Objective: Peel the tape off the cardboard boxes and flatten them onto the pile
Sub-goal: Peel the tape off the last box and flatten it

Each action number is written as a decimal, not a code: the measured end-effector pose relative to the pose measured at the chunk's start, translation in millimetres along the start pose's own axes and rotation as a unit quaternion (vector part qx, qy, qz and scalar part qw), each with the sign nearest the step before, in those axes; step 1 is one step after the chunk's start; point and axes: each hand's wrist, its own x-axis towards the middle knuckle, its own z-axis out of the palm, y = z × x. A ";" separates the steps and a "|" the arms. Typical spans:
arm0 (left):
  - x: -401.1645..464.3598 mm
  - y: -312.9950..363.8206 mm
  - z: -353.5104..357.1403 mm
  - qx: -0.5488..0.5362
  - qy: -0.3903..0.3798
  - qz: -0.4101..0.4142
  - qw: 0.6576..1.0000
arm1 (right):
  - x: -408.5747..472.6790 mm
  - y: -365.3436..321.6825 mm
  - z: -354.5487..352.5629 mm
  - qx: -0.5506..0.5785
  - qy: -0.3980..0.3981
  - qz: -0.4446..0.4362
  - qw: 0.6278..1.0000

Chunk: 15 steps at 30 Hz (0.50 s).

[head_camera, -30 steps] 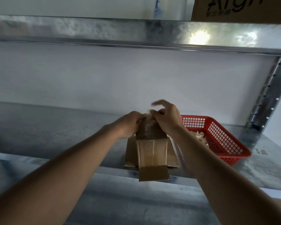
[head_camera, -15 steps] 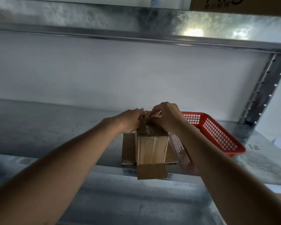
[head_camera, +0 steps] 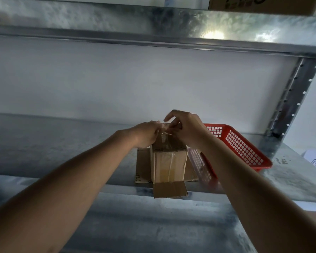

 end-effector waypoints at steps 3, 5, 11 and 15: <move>1.3 0.8 1.1 -0.023 0.009 -0.012 1.000 | 2.4 4.4 6.3 -0.022 0.031 0.024 0.999; 1.7 3.5 1.1 -0.021 0.009 -0.027 0.999 | 6.7 5.3 8.6 -0.017 0.042 0.056 0.997; 4.8 1.2 1.6 -0.042 0.003 -0.033 0.999 | 7.2 6.5 7.6 -0.129 -0.004 0.019 0.991; 5.8 1.2 1.8 -0.071 -0.004 -0.032 0.997 | 2.0 -2.2 2.6 -0.149 -0.042 -0.020 0.988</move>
